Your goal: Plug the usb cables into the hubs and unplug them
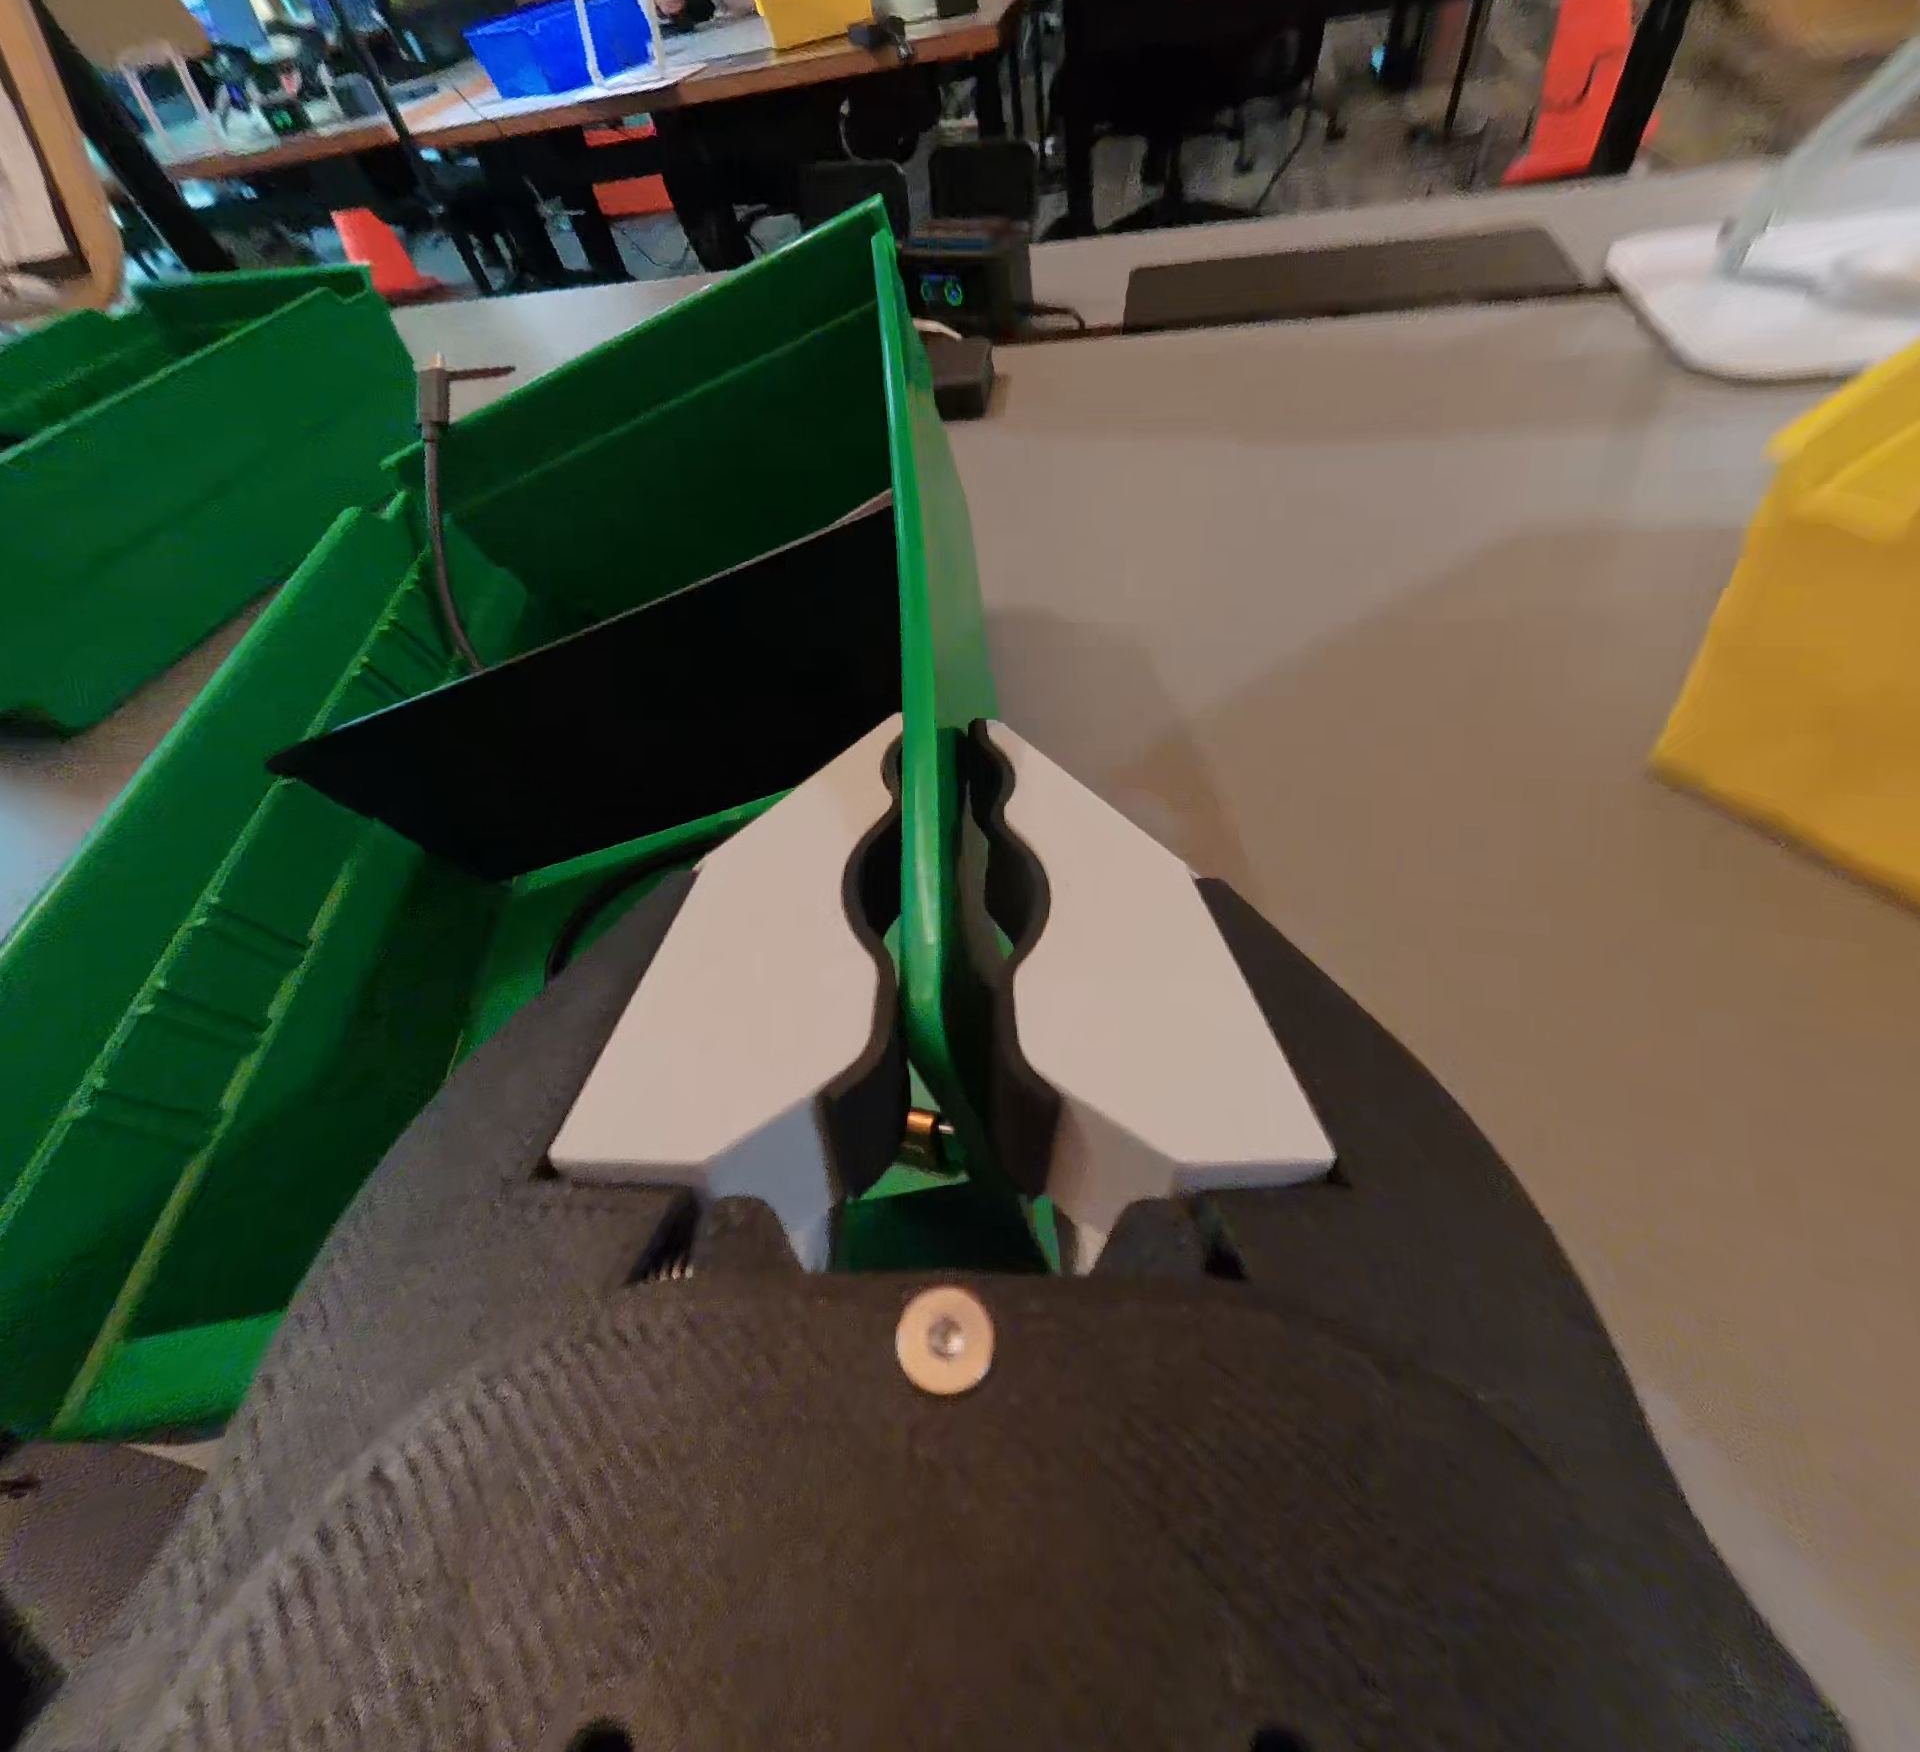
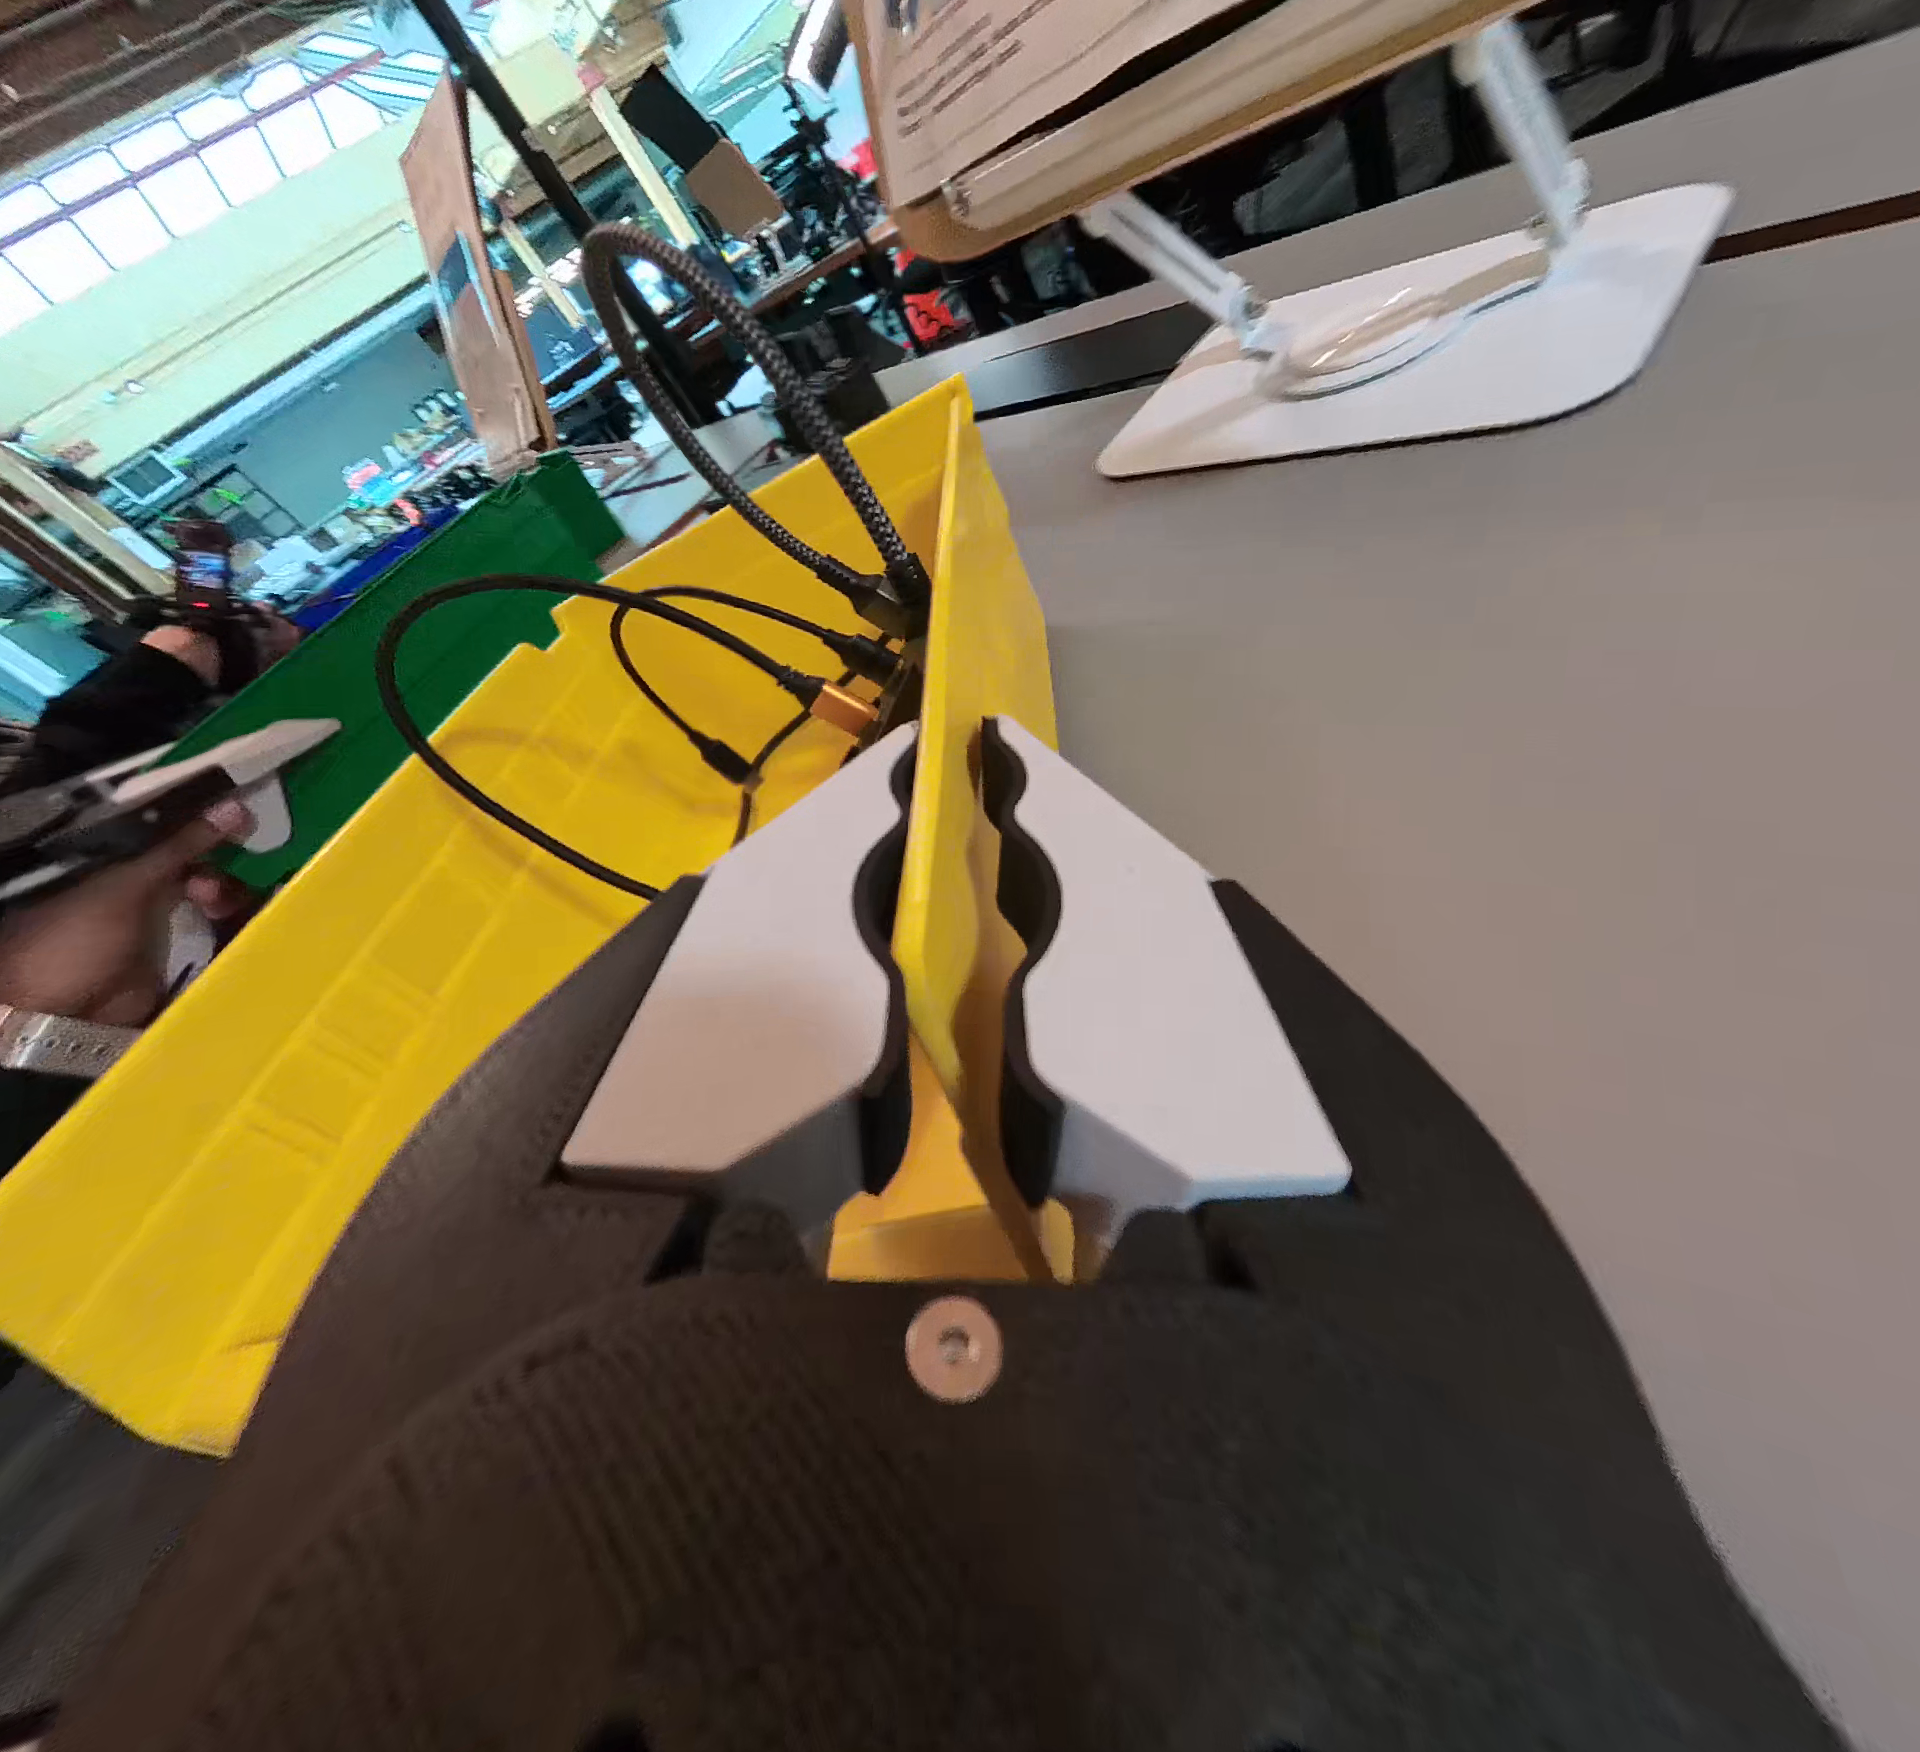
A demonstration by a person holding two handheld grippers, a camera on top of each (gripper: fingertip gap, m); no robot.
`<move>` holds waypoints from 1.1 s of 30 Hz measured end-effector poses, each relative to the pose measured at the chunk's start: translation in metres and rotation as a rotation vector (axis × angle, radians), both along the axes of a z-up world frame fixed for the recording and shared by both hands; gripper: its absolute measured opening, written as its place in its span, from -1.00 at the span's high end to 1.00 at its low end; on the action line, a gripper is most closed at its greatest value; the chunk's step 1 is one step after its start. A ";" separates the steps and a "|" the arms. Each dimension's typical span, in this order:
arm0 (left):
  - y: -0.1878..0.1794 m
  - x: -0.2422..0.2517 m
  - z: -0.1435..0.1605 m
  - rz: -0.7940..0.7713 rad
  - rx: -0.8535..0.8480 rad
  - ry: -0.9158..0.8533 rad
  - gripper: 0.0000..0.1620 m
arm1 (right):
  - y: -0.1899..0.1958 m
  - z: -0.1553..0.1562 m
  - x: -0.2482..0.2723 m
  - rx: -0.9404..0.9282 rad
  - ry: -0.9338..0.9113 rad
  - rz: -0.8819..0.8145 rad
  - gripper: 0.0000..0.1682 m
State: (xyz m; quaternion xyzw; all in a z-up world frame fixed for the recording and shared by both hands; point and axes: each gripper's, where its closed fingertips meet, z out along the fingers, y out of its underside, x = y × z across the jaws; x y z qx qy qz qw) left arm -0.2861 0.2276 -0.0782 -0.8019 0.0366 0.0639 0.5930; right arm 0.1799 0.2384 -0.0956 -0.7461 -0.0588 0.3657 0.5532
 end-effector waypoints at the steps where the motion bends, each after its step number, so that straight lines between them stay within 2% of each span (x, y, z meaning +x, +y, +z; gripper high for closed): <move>1: -0.001 -0.005 0.007 0.005 0.005 -0.039 0.96 | 0.000 -0.001 -0.011 -0.003 0.006 0.017 0.91; 6: -0.010 -0.033 0.041 0.025 0.049 -0.095 0.97 | 0.012 0.000 -0.062 0.001 0.005 0.058 0.91; 11: -0.023 -0.057 0.092 0.081 0.153 -0.045 0.96 | 0.031 -0.005 -0.125 0.011 0.045 0.039 0.89; 17: -0.039 -0.070 0.153 0.095 0.286 -0.041 0.95 | 0.053 -0.001 -0.235 -0.013 0.103 -0.014 0.81; 21: -0.032 -0.068 0.160 0.065 0.281 -0.016 0.95 | 0.052 0.003 -0.326 -0.061 0.135 0.059 0.68; 24: -0.021 -0.061 0.155 0.038 0.266 -0.020 0.96 | 0.032 0.008 -0.394 -0.030 0.041 0.261 0.42; 25: -0.017 -0.057 0.153 0.027 0.261 -0.024 0.95 | 0.022 0.009 -0.410 -0.021 0.000 0.337 0.40; 27: -0.011 -0.049 0.149 -0.001 0.248 -0.027 0.96 | 0.014 0.016 -0.418 0.029 -0.064 0.382 0.53; 30: -0.006 -0.030 0.148 -0.052 0.233 -0.019 0.96 | 0.003 0.032 -0.398 0.142 -0.108 0.418 0.45; 33: -0.007 -0.002 0.155 -0.122 0.234 -0.014 0.96 | -0.007 0.033 -0.346 0.199 -0.188 0.433 0.36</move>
